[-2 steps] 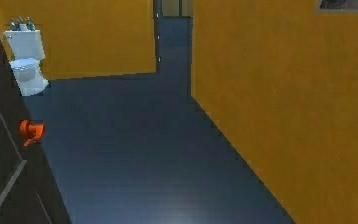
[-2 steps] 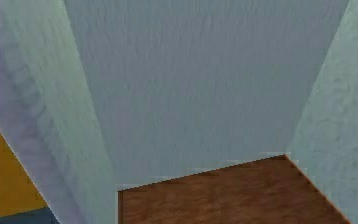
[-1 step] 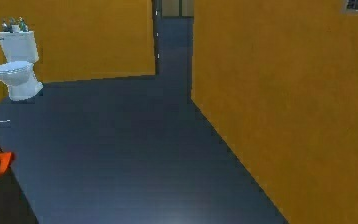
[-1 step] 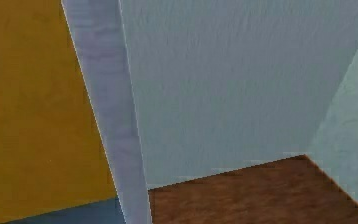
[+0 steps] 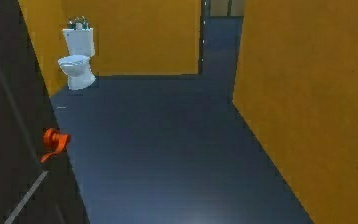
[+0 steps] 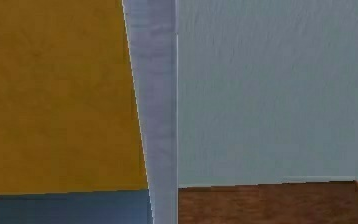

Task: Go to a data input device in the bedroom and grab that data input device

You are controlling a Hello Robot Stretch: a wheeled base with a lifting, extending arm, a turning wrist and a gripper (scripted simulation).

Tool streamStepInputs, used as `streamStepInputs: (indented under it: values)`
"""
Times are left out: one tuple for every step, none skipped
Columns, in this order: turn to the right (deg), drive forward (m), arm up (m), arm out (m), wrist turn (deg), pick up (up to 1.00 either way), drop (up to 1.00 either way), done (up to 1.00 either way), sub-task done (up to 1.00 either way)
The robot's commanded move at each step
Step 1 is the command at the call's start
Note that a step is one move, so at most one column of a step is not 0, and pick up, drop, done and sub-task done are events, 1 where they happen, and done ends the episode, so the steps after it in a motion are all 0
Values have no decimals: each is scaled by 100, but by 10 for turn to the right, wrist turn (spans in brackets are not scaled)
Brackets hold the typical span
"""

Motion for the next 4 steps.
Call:
streamStepInputs:
  values:
    - [0,35,0,0,0,0,0,0,0]
    - [60,0,0,0,0,0,0,0,0]
    - [0,100,0,0,0,0,0,0,0]
    - [0,100,0,0,0,0,0,0,0]
